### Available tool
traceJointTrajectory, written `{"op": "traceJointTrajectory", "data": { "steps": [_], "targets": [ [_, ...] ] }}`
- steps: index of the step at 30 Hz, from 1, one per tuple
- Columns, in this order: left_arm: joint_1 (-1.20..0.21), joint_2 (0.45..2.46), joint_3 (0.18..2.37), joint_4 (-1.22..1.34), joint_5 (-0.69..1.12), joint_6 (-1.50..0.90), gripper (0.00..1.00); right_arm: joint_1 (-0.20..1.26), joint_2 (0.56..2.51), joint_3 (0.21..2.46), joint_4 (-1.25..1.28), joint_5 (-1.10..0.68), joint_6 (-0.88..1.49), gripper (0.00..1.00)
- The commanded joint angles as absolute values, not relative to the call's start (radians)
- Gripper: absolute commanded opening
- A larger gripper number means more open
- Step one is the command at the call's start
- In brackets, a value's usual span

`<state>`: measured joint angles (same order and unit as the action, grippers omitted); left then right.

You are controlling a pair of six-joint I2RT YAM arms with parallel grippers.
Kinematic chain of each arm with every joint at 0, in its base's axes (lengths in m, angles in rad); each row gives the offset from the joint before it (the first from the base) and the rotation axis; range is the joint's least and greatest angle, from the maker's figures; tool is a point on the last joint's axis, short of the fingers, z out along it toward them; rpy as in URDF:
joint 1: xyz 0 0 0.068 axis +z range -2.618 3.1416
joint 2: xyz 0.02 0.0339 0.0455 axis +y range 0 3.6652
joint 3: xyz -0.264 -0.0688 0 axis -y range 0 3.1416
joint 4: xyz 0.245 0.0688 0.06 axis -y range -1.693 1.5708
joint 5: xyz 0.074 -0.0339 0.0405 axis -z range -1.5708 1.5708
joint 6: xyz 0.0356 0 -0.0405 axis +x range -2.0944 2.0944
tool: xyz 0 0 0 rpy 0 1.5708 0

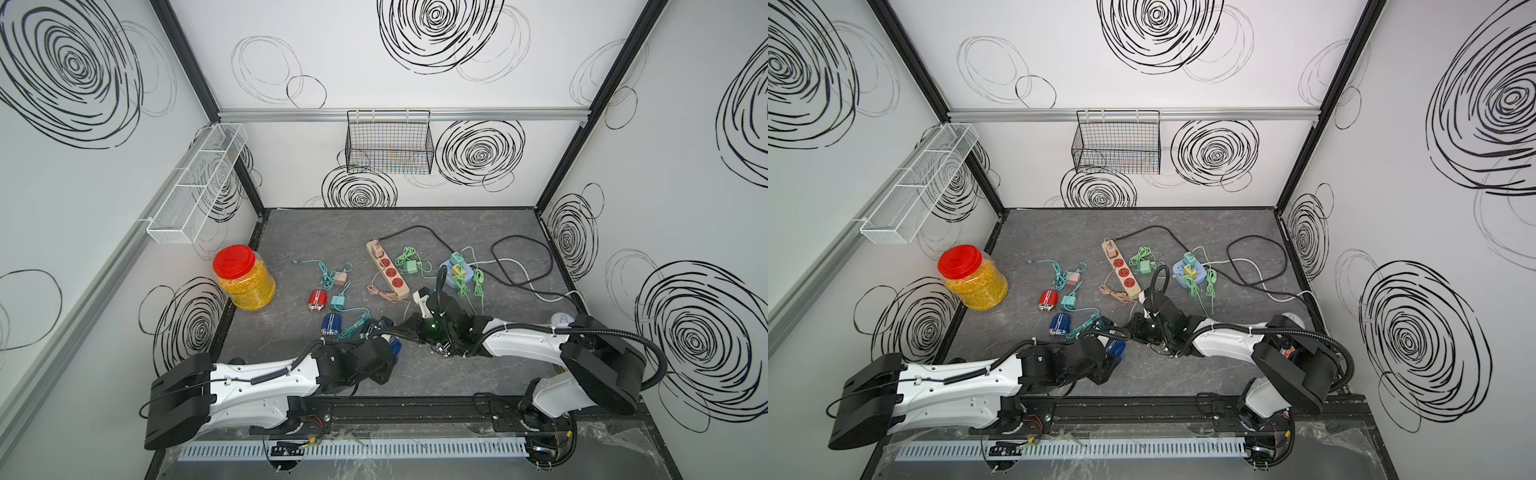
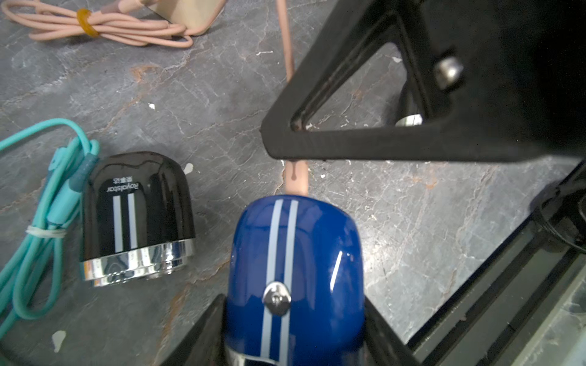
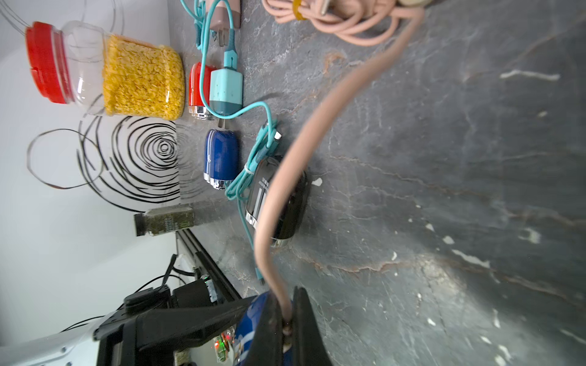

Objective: Unplug the electric shaver
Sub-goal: Remove the charging cable from the electric shaver.

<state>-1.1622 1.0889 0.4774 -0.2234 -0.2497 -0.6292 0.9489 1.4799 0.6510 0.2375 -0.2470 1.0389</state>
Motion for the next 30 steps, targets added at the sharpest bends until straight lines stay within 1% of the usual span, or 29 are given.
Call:
{"op": "traceJointTrajectory", "data": {
  "steps": [1, 4, 8, 10, 13, 15, 16, 19, 22, 23, 26, 30],
  "targets": [
    [-1.157, 1.071, 0.460, -0.274, -0.232, -0.630, 0.00, 0.974, 1.477, 0.733, 0.053, -0.074, 0.931, 0.01],
    [-1.154, 1.072, 0.454, -0.284, -0.238, -0.629, 0.00, 0.947, 1.461, 0.679, 0.136, -0.130, 0.960, 0.02],
    [-1.153, 1.062, 0.438, -0.284, -0.237, -0.630, 0.00, 0.844, 1.449, 0.502, 0.494, -0.331, 1.123, 0.03],
    [-1.152, 1.049, 0.427, -0.277, -0.238, -0.634, 0.00, 0.815, 1.469, 0.448, 0.635, -0.394, 1.187, 0.03],
    [-1.148, 1.029, 0.418, -0.263, -0.236, -0.638, 0.00, 0.808, 1.501, 0.433, 0.726, -0.438, 1.230, 0.03],
    [-1.146, 1.025, 0.414, -0.261, -0.233, -0.640, 0.00, 0.818, 1.507, 0.458, 0.678, -0.428, 1.206, 0.03],
    [-1.145, 1.029, 0.414, -0.263, -0.233, -0.638, 0.00, 0.832, 1.500, 0.487, 0.592, -0.396, 1.162, 0.02],
    [-1.144, 1.047, 0.416, -0.273, -0.236, -0.638, 0.00, 0.909, 1.474, 0.639, 0.237, -0.219, 1.000, 0.02],
    [-1.144, 1.053, 0.417, -0.279, -0.237, -0.637, 0.00, 0.983, 1.480, 0.778, -0.005, -0.047, 0.894, 0.02],
    [-1.144, 1.050, 0.416, -0.279, -0.236, -0.637, 0.00, 0.994, 1.483, 0.802, -0.046, -0.014, 0.878, 0.02],
    [-1.141, 1.044, 0.416, -0.281, -0.236, -0.634, 0.00, 0.990, 1.468, 0.807, -0.069, 0.003, 0.871, 0.03],
    [-1.141, 1.036, 0.413, -0.281, -0.236, -0.638, 0.00, 0.901, 1.417, 0.647, 0.188, -0.192, 0.973, 0.05]
  ]
}}
